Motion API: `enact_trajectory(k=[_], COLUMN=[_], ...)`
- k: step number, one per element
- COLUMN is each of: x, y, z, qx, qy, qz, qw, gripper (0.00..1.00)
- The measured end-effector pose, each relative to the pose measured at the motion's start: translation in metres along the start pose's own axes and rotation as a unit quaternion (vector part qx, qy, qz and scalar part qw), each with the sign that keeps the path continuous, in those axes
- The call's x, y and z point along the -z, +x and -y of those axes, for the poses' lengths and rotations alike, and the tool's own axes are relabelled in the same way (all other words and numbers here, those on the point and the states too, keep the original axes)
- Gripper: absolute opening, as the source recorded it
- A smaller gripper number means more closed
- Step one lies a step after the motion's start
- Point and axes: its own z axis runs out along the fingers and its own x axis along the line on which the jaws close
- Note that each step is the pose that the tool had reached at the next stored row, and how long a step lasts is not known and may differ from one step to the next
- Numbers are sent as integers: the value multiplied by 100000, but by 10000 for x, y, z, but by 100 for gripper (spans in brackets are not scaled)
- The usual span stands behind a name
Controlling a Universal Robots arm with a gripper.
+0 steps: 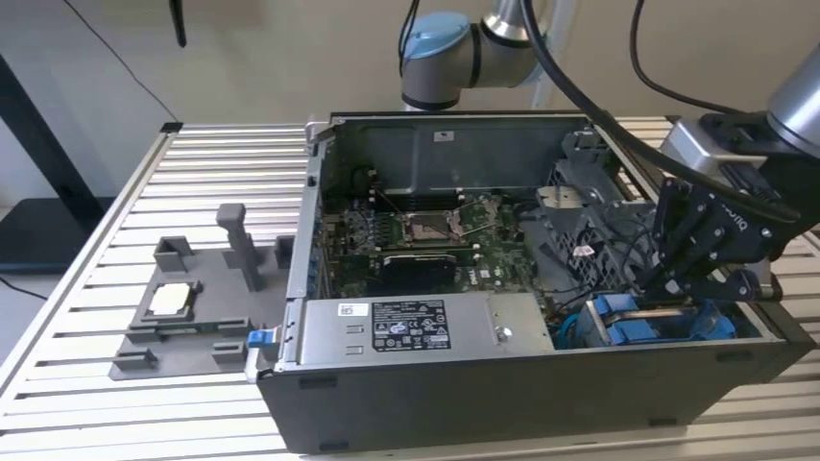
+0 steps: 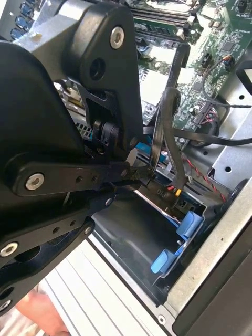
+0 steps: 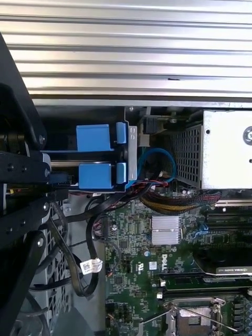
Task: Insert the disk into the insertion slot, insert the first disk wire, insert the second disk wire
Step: 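Insert the second disk wire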
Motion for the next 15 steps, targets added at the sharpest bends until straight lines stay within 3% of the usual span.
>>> enact_trajectory(k=[15], x=[-11], y=[4], z=[1], qx=[3], qy=[-5], qz=[54], qw=[100000], gripper=[18])
